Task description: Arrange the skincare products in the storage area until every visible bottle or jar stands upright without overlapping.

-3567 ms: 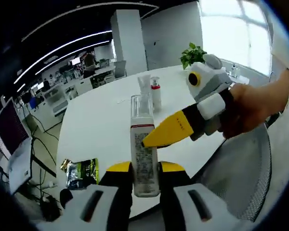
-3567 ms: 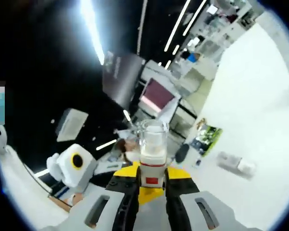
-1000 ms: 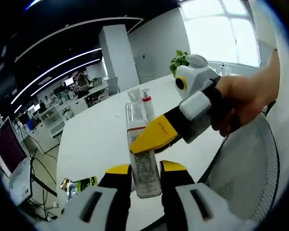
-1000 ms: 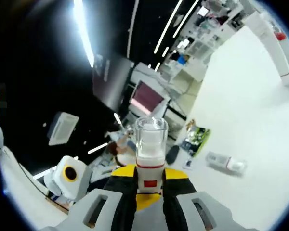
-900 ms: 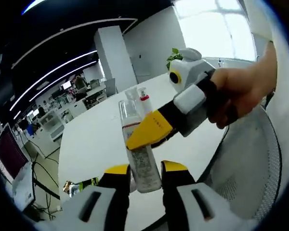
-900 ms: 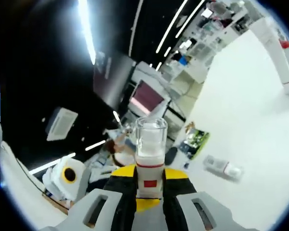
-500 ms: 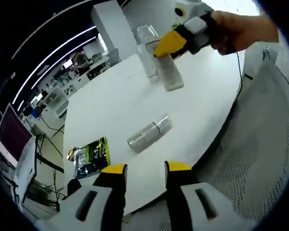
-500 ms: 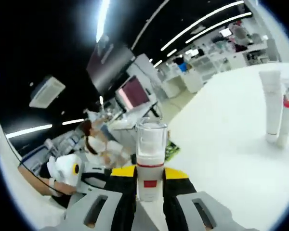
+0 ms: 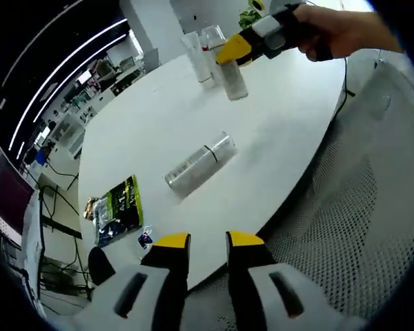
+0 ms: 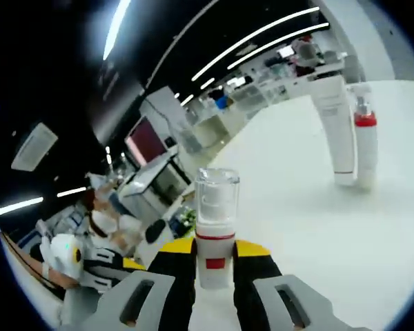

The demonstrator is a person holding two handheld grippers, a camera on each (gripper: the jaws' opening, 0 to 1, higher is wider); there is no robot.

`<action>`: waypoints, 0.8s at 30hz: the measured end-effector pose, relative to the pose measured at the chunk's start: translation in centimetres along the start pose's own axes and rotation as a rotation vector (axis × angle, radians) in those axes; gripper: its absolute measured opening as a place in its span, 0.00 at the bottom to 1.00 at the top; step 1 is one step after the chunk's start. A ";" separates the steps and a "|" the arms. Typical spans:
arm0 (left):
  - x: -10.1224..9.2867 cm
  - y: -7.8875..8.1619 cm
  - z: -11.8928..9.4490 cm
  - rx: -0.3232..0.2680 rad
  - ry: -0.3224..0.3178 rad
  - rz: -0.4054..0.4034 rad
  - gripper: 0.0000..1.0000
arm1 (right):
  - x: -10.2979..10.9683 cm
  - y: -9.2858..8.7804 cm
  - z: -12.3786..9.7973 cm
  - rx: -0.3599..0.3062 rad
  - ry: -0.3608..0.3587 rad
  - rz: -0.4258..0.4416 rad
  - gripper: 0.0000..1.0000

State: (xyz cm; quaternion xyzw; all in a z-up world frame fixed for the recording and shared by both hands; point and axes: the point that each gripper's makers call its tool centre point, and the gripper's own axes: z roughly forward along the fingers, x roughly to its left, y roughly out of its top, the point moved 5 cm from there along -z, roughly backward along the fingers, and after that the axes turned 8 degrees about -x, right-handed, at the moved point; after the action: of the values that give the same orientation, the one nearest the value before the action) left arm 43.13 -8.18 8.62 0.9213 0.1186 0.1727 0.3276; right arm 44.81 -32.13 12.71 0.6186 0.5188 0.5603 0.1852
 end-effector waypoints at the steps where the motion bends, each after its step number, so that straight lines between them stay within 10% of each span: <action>1: -0.2 -0.3 0.1 0.027 -0.019 0.006 0.15 | 0.1 -0.3 -0.1 0.008 -0.004 -0.009 0.14; 5: -0.2 -0.6 0.0 0.048 -0.026 0.026 0.12 | -0.6 -1.1 -0.1 0.044 -0.048 -0.066 0.14; 9: -1.4 1.3 -0.1 -0.064 -0.096 0.166 0.02 | -0.9 -1.3 0.8 0.073 -0.066 -0.149 0.14; 14: -0.5 -0.9 0.2 0.039 -0.078 -0.032 0.12 | -1.0 -0.7 1.8 0.071 -0.077 -0.238 0.14; 24: -1.1 -0.8 0.2 0.036 -0.115 -0.006 0.05 | -4.4 -0.2 3.2 0.054 -0.172 -0.335 0.14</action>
State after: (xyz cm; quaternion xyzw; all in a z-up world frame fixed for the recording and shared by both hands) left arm 42.15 -8.05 7.66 0.9351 0.1055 0.1166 0.3177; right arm 48.31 -34.71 9.37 0.5739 0.6115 0.4525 0.3031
